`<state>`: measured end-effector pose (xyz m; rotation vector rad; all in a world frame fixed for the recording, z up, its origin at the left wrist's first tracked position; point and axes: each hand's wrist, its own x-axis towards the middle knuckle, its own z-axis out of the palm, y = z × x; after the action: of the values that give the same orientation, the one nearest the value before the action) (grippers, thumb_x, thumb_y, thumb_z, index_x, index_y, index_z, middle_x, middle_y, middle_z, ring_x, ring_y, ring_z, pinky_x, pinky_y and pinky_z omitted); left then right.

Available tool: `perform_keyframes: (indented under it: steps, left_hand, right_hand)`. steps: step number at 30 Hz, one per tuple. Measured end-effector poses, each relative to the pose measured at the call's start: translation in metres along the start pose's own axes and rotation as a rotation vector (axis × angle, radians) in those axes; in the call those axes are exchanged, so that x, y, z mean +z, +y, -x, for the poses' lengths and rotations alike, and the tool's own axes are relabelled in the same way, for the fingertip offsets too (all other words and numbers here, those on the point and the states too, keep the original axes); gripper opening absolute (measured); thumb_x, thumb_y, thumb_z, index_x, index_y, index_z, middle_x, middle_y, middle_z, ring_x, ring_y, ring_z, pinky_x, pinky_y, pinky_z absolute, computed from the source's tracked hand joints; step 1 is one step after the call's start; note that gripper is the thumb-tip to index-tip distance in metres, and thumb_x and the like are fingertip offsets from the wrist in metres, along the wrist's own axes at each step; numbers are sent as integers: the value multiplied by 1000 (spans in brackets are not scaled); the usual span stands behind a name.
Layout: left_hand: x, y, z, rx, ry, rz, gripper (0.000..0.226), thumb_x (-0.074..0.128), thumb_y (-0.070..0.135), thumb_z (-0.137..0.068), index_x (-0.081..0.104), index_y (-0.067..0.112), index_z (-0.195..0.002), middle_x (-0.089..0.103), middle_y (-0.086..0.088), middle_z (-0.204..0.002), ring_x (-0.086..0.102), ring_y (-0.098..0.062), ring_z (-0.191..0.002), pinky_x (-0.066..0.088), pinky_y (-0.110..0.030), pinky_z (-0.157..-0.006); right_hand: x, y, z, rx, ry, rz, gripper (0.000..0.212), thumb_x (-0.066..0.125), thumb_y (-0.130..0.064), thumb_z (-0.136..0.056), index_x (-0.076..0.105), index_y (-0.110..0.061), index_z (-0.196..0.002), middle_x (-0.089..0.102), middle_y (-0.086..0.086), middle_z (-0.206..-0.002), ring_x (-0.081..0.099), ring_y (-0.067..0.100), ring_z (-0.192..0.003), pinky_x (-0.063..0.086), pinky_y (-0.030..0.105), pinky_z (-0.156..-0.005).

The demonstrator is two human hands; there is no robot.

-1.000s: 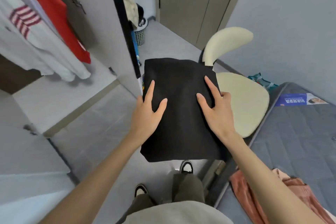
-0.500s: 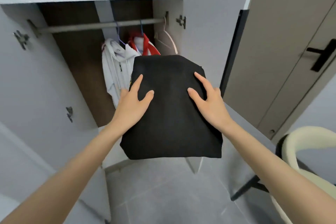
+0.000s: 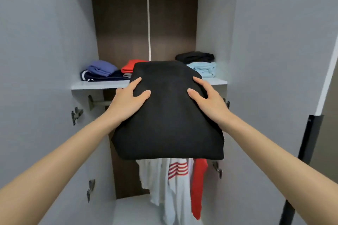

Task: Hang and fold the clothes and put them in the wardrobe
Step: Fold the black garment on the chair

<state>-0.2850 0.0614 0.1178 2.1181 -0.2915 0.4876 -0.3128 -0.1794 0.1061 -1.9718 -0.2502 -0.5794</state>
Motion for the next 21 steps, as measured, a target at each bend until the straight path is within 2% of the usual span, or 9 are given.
perform_keyframes:
  steps: [4, 9, 12, 16, 21]
  left_hand:
    - [-3, 13, -72, 13, 64, -14, 60, 54, 50, -89, 31, 44, -144, 37, -4, -147, 41, -22, -131, 37, -41, -108]
    - [5, 21, -153, 47, 116, 8, 60, 55, 48, -90, 33, 38, -145, 39, -2, -147, 35, -22, -136, 34, -46, -110]
    - [13, 19, -199, 72, 143, 66, 59, 59, 43, -91, 37, 30, -144, 40, 2, -148, 42, -20, -132, 37, -38, -109]
    - [27, 12, -260, 64, 141, 87, 60, 58, 43, -91, 38, 27, -145, 38, 1, -149, 40, -20, -133, 35, -30, -106]
    - [53, 1, -347, 74, 144, 120, 61, 57, 43, -91, 37, 24, -146, 38, -2, -149, 34, -23, -138, 30, -40, -114]
  right_hand:
    - [-3, -7, -78, -72, 4, -39, 51, 59, -46, -90, 43, -40, -139, 47, -21, -127, 45, 5, -124, 35, 21, -98]
    - [-10, 0, -170, -121, -16, -54, 51, 61, -43, -90, 45, -37, -138, 50, -12, -136, 48, 10, -124, 39, 33, -108]
    - [-10, 7, -224, -155, -13, -10, 49, 60, -37, -92, 46, -33, -139, 48, -8, -140, 46, 13, -127, 37, 35, -110]
    - [-13, 14, -294, -181, -30, 128, 47, 57, -27, -95, 46, -29, -140, 44, -4, -144, 41, 17, -132, 33, 35, -112]
    - [-16, 28, -385, -188, -17, 306, 45, 51, -14, -97, 45, -27, -141, 42, 3, -147, 39, 22, -135, 31, 37, -114]
